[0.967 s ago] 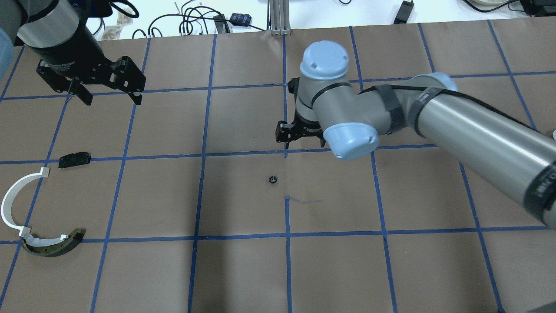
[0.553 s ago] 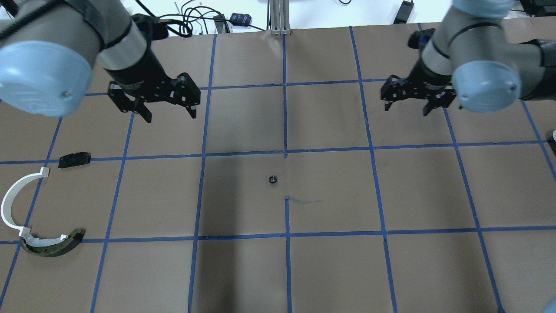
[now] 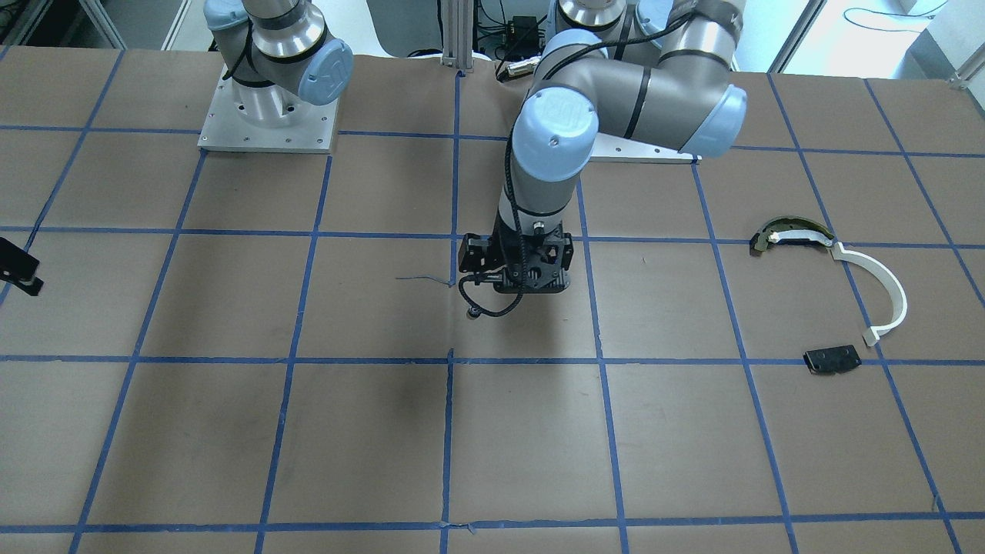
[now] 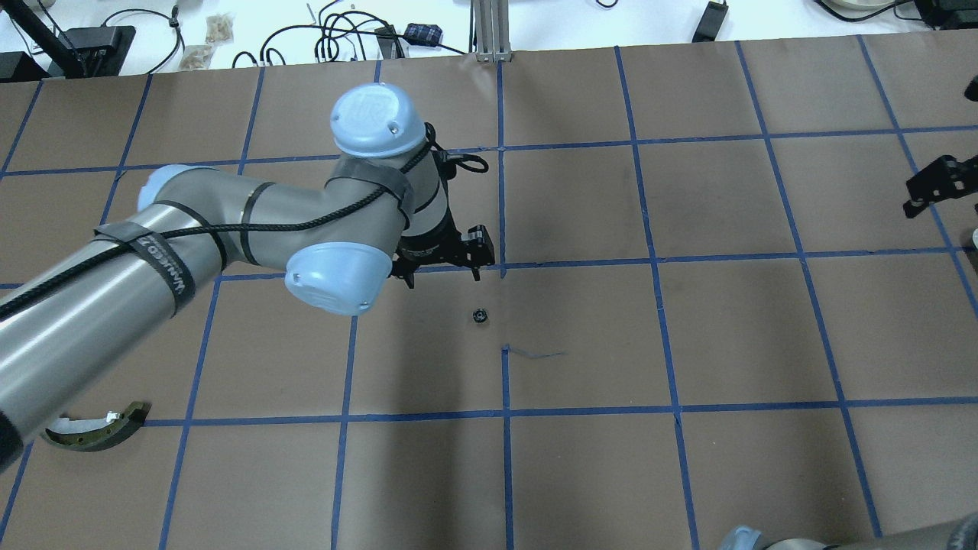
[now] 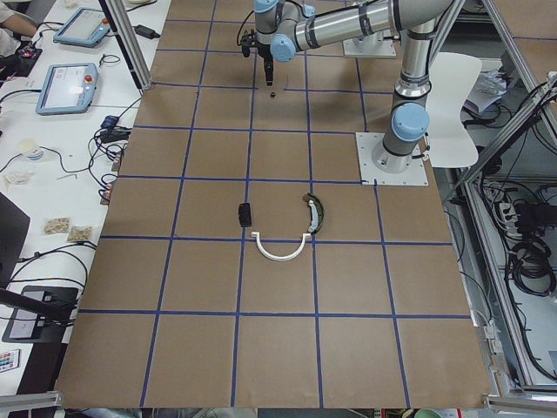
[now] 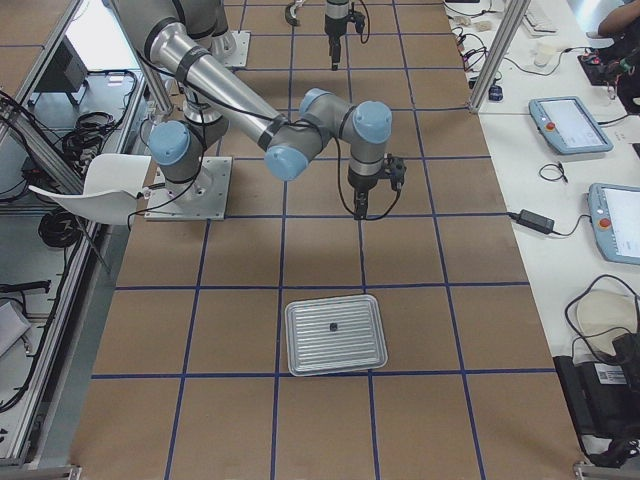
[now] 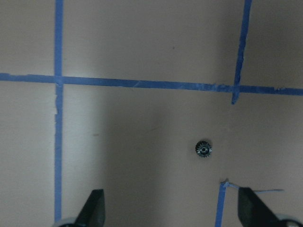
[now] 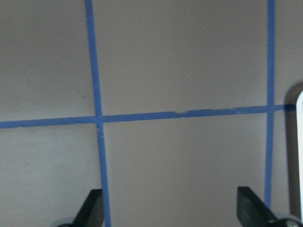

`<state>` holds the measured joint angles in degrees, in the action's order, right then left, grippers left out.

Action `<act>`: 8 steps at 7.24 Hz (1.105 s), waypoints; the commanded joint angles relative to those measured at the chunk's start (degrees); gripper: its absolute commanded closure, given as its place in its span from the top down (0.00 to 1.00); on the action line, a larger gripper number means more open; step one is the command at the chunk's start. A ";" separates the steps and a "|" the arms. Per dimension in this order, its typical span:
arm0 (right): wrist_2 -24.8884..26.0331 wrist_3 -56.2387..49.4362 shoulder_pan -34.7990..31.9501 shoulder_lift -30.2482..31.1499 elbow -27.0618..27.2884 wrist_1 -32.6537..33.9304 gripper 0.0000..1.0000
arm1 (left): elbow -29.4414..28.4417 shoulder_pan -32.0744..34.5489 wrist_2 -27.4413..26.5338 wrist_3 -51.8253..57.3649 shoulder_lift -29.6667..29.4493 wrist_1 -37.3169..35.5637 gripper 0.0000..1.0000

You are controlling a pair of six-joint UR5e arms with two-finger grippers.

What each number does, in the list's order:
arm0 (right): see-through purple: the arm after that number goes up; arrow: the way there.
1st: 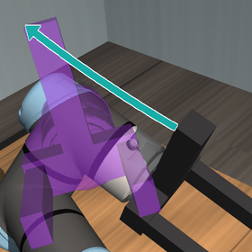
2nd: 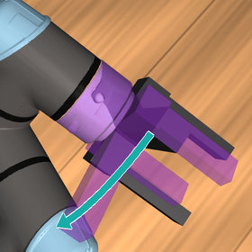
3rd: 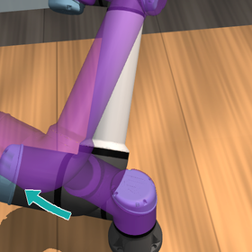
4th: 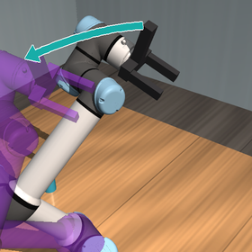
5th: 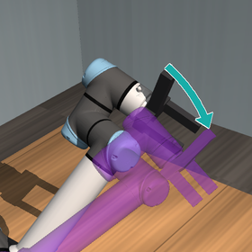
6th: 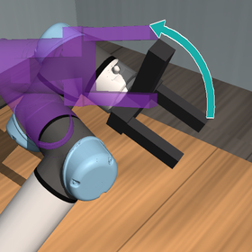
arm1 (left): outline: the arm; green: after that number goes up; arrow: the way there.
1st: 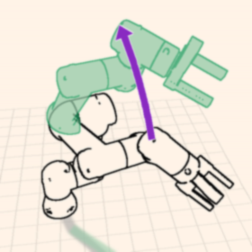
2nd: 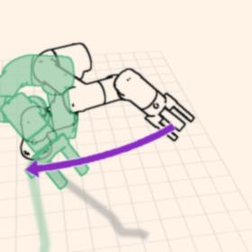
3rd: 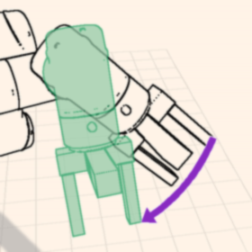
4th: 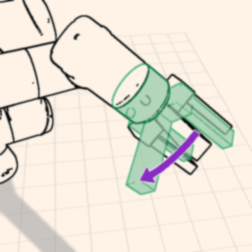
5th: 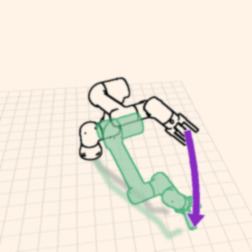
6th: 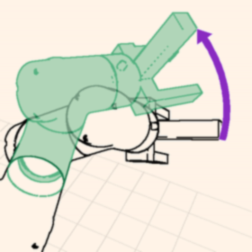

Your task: Place bearing gear from tray to pile

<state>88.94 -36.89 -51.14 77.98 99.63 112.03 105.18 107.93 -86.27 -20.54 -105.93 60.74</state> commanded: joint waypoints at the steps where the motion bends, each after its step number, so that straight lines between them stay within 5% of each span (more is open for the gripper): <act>1: 0.18 -14.12 9.45 -5.96 -3.20 5.44 1.00 | 0.47 3.51 -0.22 -1.78 -4.97 -3.76 0.99; 4: 0.09 -21.11 15.53 -17.92 -8.04 9.87 1.00 | 0.38 3.70 -0.56 -1.43 -8.49 -6.85 0.99; 8: 0.70 -20.50 17.48 -22.69 -8.23 10.93 0.94 | 0.47 3.78 -3.38 -1.78 -11.22 -10.00 0.94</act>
<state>89.41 -57.61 -34.29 56.86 91.44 122.77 105.65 111.67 -89.54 -22.30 -116.29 52.50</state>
